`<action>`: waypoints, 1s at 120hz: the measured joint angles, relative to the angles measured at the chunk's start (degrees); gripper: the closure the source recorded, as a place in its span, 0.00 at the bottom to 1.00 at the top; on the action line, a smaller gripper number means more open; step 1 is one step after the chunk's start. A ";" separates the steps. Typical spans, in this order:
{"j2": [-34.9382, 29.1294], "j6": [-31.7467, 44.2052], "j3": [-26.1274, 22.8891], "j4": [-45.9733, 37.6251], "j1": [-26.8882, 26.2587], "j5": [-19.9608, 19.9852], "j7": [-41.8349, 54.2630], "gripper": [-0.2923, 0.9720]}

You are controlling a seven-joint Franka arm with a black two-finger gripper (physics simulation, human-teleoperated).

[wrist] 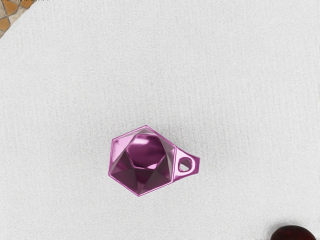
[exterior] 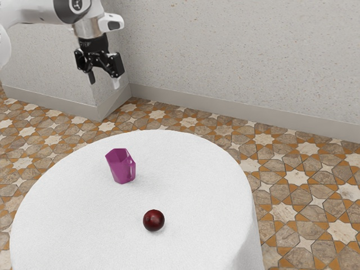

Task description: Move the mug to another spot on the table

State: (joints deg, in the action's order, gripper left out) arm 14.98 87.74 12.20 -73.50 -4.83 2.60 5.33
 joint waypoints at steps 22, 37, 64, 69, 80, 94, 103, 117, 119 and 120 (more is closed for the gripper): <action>0.70 0.07 0.19 -0.26 -0.39 -0.40 0.90 0.25; 1.01 4.77 0.76 -3.11 -1.00 -1.03 9.20 0.25; -1.71 20.85 1.01 -18.92 -1.68 -1.29 31.95 0.25; -1.96 24.36 1.05 -22.30 -1.76 -1.26 35.47 0.25; -2.12 30.51 1.07 -26.72 -2.51 -1.30 42.18 0.25; -2.10 35.86 1.08 -29.51 -2.95 -1.32 49.20 0.25; -1.88 39.67 1.07 -31.42 -3.29 -1.34 53.03 0.25; -1.13 43.36 1.07 -32.01 -3.44 -1.37 58.18 0.25; -1.00 43.71 1.07 -32.03 -3.47 -1.37 58.85 0.25; -0.94 43.87 1.07 -32.03 -3.48 -1.38 59.18 0.25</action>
State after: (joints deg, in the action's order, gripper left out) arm 14.05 131.61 13.27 -105.53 -8.31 1.22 64.51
